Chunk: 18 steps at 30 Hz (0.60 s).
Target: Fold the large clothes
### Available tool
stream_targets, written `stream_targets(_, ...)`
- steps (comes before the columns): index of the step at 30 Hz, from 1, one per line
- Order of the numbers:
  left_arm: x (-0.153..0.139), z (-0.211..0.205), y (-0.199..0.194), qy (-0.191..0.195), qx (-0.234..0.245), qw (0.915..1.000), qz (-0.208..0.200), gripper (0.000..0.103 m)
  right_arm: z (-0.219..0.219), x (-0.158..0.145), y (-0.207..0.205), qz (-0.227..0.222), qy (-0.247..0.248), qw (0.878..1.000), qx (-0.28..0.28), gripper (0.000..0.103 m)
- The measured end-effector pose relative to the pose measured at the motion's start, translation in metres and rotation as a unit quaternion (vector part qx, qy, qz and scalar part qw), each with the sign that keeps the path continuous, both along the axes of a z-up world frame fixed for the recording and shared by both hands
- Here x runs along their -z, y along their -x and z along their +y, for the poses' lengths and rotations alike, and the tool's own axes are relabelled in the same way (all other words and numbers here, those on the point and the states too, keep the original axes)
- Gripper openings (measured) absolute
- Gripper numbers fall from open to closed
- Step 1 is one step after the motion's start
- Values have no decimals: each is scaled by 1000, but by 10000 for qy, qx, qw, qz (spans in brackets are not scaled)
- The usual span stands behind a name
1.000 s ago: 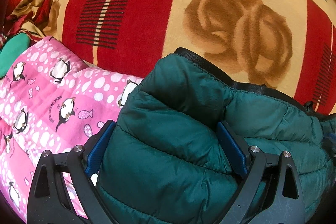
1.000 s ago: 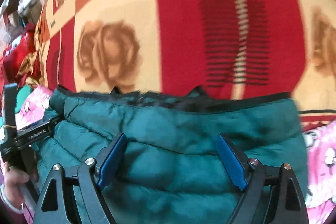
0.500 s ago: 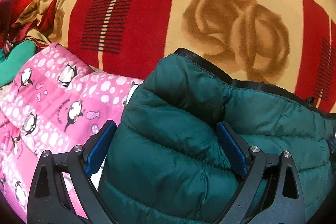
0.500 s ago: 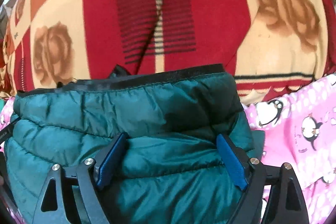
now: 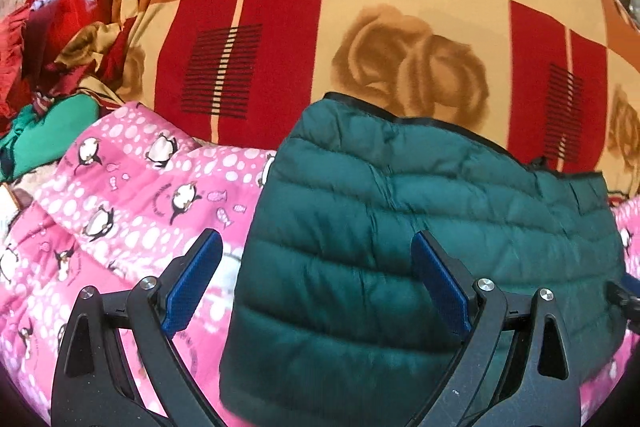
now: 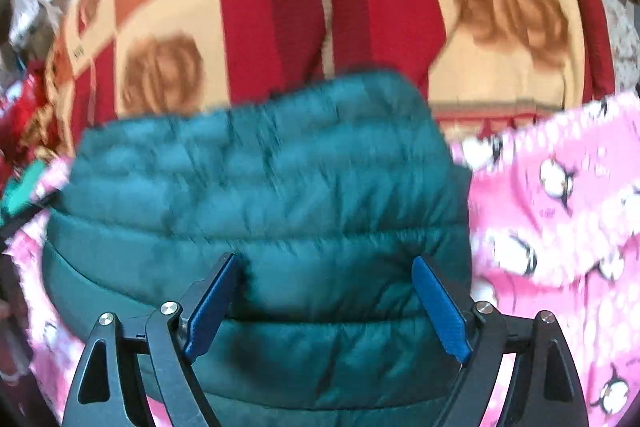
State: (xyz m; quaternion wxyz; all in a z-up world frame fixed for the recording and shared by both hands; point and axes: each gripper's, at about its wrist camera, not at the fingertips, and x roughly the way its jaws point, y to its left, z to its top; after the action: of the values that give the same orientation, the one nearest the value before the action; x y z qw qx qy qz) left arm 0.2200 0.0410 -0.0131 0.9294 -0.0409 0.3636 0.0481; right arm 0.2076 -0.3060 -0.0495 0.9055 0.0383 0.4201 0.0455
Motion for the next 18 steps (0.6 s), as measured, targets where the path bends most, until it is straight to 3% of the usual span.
stream_targets(10, -10, -9, 42, -232, 188, 9994, -180, 96, 4, -29, 41, -156, -224, 9996, -92, 86)
stream_targets(18, -17, -16, 70, -255, 287, 9989, -265, 96, 7, -34, 64, -167, -263, 9993, -213, 86)
